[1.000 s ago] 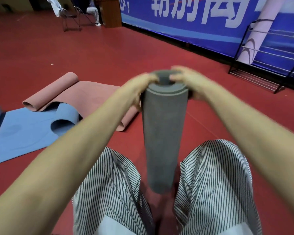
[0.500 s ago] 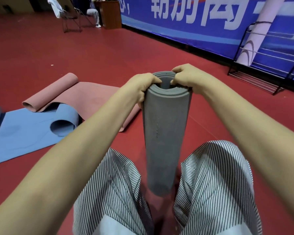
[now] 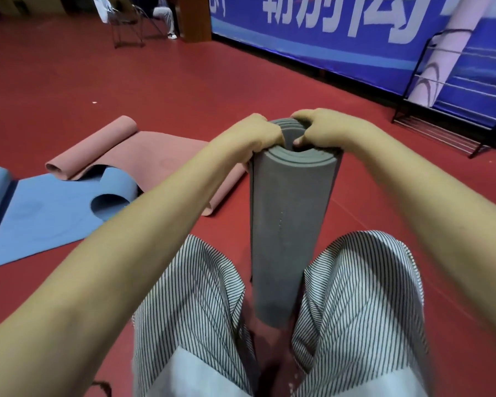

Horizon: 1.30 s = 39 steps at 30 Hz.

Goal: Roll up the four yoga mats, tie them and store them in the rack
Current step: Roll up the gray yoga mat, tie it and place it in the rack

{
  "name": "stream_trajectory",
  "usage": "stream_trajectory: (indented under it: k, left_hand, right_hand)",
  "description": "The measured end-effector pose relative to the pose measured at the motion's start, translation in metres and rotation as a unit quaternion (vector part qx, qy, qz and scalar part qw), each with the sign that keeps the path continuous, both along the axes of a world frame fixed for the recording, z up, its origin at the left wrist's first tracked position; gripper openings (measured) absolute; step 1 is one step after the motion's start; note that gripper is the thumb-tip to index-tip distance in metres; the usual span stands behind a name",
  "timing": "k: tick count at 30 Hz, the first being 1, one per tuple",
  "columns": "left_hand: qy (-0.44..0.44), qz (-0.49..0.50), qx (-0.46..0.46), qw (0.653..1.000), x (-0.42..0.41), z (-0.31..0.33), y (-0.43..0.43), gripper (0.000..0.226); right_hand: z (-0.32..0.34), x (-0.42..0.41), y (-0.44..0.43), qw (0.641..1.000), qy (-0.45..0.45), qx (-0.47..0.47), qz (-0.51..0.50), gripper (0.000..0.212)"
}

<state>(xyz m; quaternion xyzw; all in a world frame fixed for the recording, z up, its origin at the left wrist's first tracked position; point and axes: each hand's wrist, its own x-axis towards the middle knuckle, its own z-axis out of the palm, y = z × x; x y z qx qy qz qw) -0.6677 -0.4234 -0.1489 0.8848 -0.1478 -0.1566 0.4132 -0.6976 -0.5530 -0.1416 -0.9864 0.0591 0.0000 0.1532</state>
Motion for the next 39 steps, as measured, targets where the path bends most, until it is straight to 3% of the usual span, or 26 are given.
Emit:
stream_trajectory:
  k: [3,8,18,24,29,34,39]
  left_hand:
    - [-0.028,-0.018,0.029,0.999,-0.008,0.012,0.005,0.033]
    - [-0.054,-0.041,0.084,0.994,-0.013,0.005,0.025,0.011]
    - [-0.078,-0.05,0.107,0.99,-0.003,-0.003,0.051,0.018]
    - [-0.067,-0.032,0.065,0.995,-0.006,-0.01,0.065,0.024]
    - [-0.04,-0.026,0.004,0.999,-0.009,-0.012,0.073,0.03]
    - [0.0,-0.029,-0.055,0.998,-0.011,-0.018,0.089,0.047]
    - [0.015,-0.001,-0.136,0.991,-0.017,-0.024,0.126,0.039]
  right_hand:
    - [0.014,-0.006,0.001,1.0,-0.004,-0.01,0.017,0.045]
    - [0.001,-0.017,0.012,0.999,-0.025,0.008,0.039,0.051]
    - [-0.011,-0.017,0.032,0.996,-0.045,0.073,0.028,0.05]
    - [-0.014,-0.014,0.047,0.996,-0.064,0.036,0.042,0.052]
    - [-0.003,-0.023,0.045,0.986,-0.041,0.125,0.104,0.05]
    - [0.004,-0.025,0.059,0.967,-0.134,0.191,0.1,0.043]
    - [0.024,-0.033,0.103,0.948,-0.177,0.166,0.204,0.027]
